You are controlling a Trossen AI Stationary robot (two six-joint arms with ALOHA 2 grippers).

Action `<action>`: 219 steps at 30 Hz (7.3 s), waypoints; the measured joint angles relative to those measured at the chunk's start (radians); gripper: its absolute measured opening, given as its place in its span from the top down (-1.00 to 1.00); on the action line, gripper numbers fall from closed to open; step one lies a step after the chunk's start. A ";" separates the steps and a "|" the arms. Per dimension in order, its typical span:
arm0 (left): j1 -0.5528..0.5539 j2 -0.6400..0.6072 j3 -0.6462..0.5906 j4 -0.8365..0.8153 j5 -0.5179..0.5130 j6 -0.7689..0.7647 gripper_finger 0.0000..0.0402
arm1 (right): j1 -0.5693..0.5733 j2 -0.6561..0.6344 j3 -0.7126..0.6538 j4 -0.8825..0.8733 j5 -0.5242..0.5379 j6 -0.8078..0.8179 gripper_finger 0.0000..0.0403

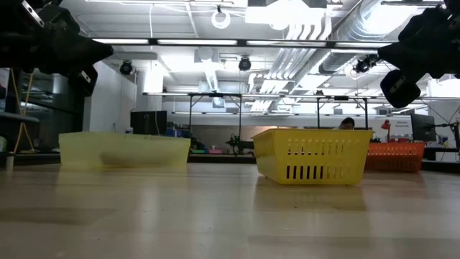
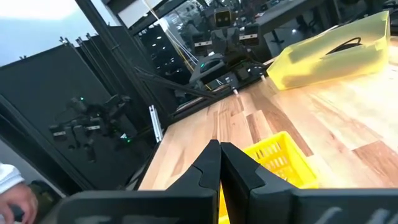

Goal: Pick and place items into bin
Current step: Return to Home Position

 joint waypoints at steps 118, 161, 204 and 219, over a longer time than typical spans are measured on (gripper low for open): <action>0.000 0.000 0.000 0.000 0.000 0.000 1.00 | 0.003 0.000 -0.002 -0.004 0.012 -0.374 0.98; 0.000 0.000 0.000 0.000 0.000 0.000 1.00 | 0.003 0.001 -0.002 -0.005 0.013 -0.373 0.98; 0.000 0.000 0.000 0.000 0.000 0.000 1.00 | 0.003 0.000 -0.002 -0.005 0.012 -0.373 0.97; 0.000 0.000 0.000 0.000 0.000 0.000 1.00 | 0.003 0.000 -0.002 -0.005 0.012 -0.373 0.97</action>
